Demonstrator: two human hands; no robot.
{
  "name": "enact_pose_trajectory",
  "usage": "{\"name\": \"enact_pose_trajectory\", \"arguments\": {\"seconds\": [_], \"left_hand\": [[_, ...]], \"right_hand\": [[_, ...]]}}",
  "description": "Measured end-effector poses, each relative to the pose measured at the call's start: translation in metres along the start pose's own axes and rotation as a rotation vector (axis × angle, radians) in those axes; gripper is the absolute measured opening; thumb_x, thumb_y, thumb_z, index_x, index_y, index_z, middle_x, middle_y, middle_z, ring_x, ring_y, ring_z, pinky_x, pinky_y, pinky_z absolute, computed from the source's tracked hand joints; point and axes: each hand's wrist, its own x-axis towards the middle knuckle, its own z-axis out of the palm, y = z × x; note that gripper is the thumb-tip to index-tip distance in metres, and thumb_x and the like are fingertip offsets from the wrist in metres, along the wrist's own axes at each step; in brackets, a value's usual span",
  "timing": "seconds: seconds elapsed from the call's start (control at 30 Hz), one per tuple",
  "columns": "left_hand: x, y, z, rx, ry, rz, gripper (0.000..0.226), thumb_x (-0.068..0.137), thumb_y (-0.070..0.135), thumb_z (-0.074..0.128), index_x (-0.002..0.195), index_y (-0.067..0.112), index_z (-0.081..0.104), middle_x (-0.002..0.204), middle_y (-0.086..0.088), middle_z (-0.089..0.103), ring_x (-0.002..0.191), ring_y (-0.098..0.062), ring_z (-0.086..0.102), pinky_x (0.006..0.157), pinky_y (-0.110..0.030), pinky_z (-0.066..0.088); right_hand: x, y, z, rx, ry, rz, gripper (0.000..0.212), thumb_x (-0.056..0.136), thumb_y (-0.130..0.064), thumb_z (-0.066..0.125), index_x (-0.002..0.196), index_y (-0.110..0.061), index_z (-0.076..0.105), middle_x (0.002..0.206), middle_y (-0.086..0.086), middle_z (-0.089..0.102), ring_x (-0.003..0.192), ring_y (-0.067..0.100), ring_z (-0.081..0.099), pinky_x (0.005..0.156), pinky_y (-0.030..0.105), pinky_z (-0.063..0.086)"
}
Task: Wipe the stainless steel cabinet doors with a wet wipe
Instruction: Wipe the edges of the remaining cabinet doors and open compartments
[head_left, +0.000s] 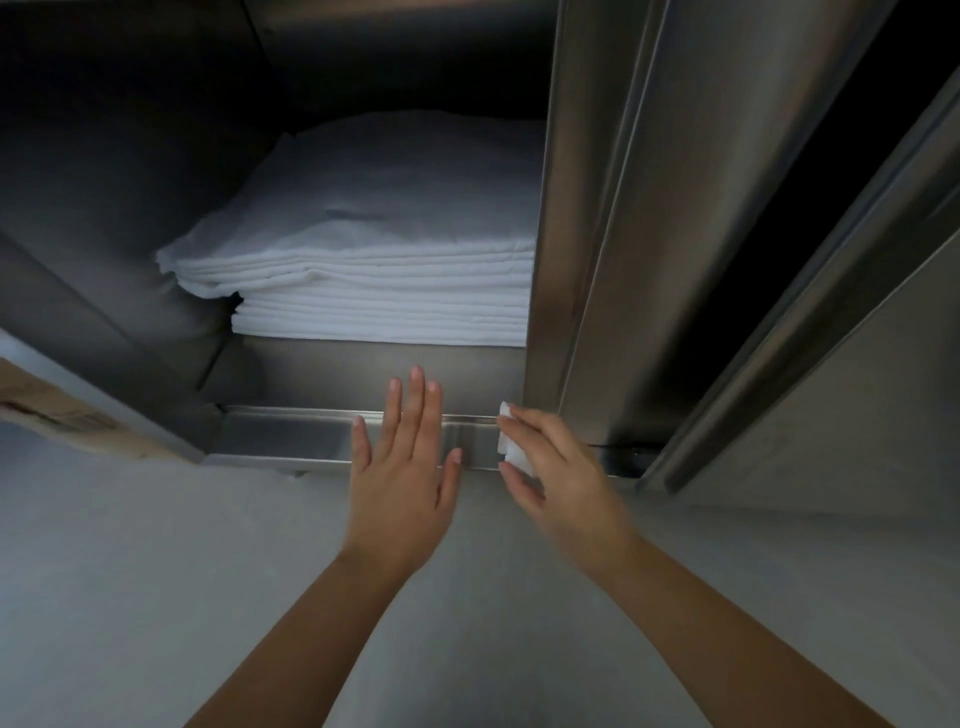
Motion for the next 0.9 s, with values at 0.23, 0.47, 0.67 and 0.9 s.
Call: {"name": "enact_pose_trajectory", "arguments": {"seconds": [0.23,0.47,0.67,0.9], "left_hand": [[-0.005,0.058,-0.140,0.101,-0.064,0.005,0.059,0.090,0.033,0.031,0.136,-0.002,0.042,0.143,-0.019,0.039,0.129,-0.039,0.035,0.095,-0.060,0.026],[0.013,0.110,-0.288,0.083,-0.054,0.013,0.059,0.090,0.036,0.032,0.134,0.001,0.046,0.143,-0.017,0.039,0.131,-0.038,0.036,0.094,-0.063,0.031],[0.007,0.138,-0.399,0.033,-0.049,-0.045,0.059,0.090,0.037,0.030,0.134,0.001,0.046,0.144,-0.016,0.038,0.132,-0.038,0.033,0.098,-0.061,0.025],[-0.003,0.161,-0.506,-0.016,-0.058,-0.116,0.067,0.090,0.048,0.012,0.145,0.013,0.027,0.154,-0.002,0.010,0.141,-0.022,-0.002,0.108,-0.046,-0.001]], "right_hand": [[0.056,-0.080,-0.118,-0.012,-0.077,0.082,0.035,0.070,0.007,0.075,0.104,0.003,0.067,0.105,0.015,0.066,0.094,0.026,0.067,0.078,0.035,0.055],[0.115,-0.160,-0.229,-0.140,-0.126,0.066,0.033,0.062,0.011,0.076,0.094,0.003,0.070,0.094,0.015,0.068,0.080,0.029,0.068,0.065,0.038,0.056],[0.160,-0.230,-0.307,-0.265,-0.154,-0.018,0.036,0.055,0.003,0.081,0.088,-0.008,0.072,0.088,0.005,0.069,0.070,0.025,0.065,0.064,0.030,0.050],[0.193,-0.303,-0.384,-0.202,-0.141,-0.001,0.041,0.057,0.012,0.076,0.095,-0.002,0.070,0.088,0.008,0.068,0.073,0.027,0.065,0.066,0.034,0.052]]}}
